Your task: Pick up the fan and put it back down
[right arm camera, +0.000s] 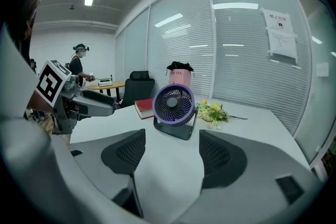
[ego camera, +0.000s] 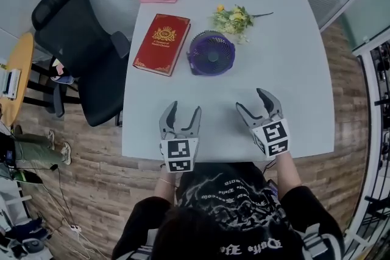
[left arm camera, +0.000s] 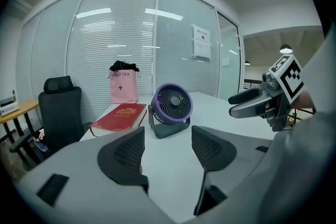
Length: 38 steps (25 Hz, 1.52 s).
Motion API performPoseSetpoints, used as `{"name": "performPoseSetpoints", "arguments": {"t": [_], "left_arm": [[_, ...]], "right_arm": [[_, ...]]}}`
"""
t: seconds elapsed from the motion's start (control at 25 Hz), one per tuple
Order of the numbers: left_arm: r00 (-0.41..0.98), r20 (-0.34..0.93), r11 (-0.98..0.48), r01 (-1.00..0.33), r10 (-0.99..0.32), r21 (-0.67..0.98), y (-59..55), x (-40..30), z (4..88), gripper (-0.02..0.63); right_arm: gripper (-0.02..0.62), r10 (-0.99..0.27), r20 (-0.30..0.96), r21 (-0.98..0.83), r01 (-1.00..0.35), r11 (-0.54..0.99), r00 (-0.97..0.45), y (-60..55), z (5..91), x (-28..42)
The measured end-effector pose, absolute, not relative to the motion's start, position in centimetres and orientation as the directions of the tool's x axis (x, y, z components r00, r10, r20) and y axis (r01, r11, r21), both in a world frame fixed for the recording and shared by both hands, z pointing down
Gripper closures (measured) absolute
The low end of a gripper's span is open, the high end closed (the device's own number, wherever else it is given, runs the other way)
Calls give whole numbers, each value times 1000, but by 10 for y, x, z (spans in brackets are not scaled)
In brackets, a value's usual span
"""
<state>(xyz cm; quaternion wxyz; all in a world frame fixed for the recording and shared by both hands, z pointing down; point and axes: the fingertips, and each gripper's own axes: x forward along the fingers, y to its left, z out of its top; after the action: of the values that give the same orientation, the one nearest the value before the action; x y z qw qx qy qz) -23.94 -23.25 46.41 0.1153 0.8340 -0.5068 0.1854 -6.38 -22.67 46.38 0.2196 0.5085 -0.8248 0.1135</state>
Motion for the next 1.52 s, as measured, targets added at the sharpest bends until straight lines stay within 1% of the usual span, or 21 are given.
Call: {"name": "performPoseSetpoints", "arguments": {"t": [0.24,0.4,0.64,0.76,0.88,1.04,1.32,1.52], "left_arm": [[405,462,-476,-878,-789,-44,-268,-227,477,304],[386,482,-458,-889,-786,-34,-293,-219,488,304],[334,530,-430,-901,-780,-64,-330,-222,515,304],[318,547,-403,-915,-774,-37,-347,-227,528,305],[322,556,-386,-922,-766,1,-359,-228,538,305],[330,569,-405,-914,-753,-6,-376,-220,553,305],[354,586,-445,-896,-729,-13,-400,-206,577,305],[349,577,-443,-896,-738,-24,-416,-206,582,316]], "right_arm": [[287,-774,499,72,-872,485,-389,-274,463,-48],[287,-754,525,99,-851,515,-395,-306,472,-40],[293,-730,553,85,-844,529,-401,-350,500,-30],[299,-721,560,99,-831,548,-408,-367,512,-33],[301,-687,582,83,-809,582,-435,-380,529,-40],[301,-658,596,54,-794,605,-460,-397,550,-47],[305,-644,589,4,-795,606,-488,-421,576,-53],[319,-645,597,23,-794,608,-477,-436,588,-54]]}}
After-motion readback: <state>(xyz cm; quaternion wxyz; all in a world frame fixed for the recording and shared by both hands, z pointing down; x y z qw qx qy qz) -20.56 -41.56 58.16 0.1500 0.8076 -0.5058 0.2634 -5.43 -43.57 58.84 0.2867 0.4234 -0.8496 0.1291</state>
